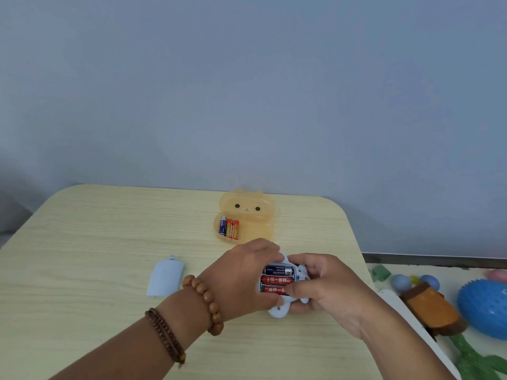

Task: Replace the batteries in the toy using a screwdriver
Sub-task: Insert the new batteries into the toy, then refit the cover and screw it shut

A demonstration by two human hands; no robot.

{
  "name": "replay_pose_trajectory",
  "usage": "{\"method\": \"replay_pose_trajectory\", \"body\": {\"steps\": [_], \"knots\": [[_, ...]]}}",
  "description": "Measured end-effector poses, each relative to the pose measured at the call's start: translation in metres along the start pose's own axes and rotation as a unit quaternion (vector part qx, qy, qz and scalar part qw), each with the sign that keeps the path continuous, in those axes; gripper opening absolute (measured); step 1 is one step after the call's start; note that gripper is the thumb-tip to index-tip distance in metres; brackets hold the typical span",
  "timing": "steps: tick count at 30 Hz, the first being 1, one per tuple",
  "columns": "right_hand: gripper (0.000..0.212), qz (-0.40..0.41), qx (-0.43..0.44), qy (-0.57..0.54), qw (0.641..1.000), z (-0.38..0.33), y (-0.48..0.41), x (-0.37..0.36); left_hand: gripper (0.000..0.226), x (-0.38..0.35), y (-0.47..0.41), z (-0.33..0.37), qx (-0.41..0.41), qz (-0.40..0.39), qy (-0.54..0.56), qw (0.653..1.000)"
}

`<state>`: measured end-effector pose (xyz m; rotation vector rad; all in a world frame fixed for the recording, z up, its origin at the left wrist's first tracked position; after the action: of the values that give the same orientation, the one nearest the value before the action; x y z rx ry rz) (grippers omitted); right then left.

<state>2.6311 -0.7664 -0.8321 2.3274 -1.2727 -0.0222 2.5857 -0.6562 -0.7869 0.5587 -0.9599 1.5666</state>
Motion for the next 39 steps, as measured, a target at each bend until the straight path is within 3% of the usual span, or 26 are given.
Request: {"method": "replay_pose_trajectory", "body": {"steps": [9,12,14,16,18,20,23,27,29,32,34,39], "knots": [[0.041,0.000,0.005,0.015,1.000,0.003,-0.004,-0.003,0.063,0.001,0.002,-0.007,0.034,-0.033,0.010,0.999],[0.043,0.006,0.002,0.007,1.000,0.005,-0.005,-0.002,0.049,0.033,0.003,-0.039,0.128,0.027,-0.002,0.991],[0.043,0.011,0.002,0.001,1.000,0.005,-0.004,-0.001,0.040,0.065,0.015,-0.075,0.241,0.061,-0.131,0.960],[0.042,0.016,0.006,0.002,1.000,0.006,-0.003,0.000,0.051,0.080,0.040,-0.112,0.365,-0.012,-0.282,0.887],[0.041,0.018,0.012,0.007,1.000,0.006,-0.004,0.000,0.064,0.078,0.062,-0.132,0.438,-0.105,-0.321,0.833],[0.039,0.016,0.021,0.019,0.999,0.005,-0.005,0.000,0.062,0.069,0.070,-0.138,0.456,-0.148,-0.302,0.824],[0.040,0.015,0.036,0.027,0.999,0.004,-0.007,0.000,0.048,0.066,0.066,-0.135,0.451,-0.129,-0.261,0.844],[0.047,0.040,0.038,0.026,0.998,0.009,-0.011,0.004,0.030,0.067,0.052,-0.131,0.376,-0.127,-0.296,0.869],[0.048,0.046,0.044,0.025,0.998,0.011,-0.010,0.005,0.034,0.072,0.034,-0.111,0.307,-0.044,-0.229,0.923],[0.048,0.077,0.055,0.006,0.995,0.012,-0.007,0.010,0.045,0.072,0.005,-0.044,0.124,0.080,-0.032,0.989],[0.049,0.091,0.064,-0.010,0.994,0.011,-0.005,0.013,0.052,0.058,-0.002,-0.008,0.058,0.083,0.052,0.994],[0.041,0.060,0.121,-0.020,0.991,-0.002,0.005,0.007,0.058,0.028,-0.005,0.008,0.054,0.073,0.132,0.987]]}}
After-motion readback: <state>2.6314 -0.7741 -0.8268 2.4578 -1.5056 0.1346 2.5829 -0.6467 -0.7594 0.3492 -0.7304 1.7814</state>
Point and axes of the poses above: each hand's wrist, its own y-axis away from the middle knuckle, its own x-axis out of the back of the hand, z = x × y, the point moved 10 cm from there along -y, towards the middle knuckle, and after that the axes turned 12 degrees about z, right-handed, at the moved point
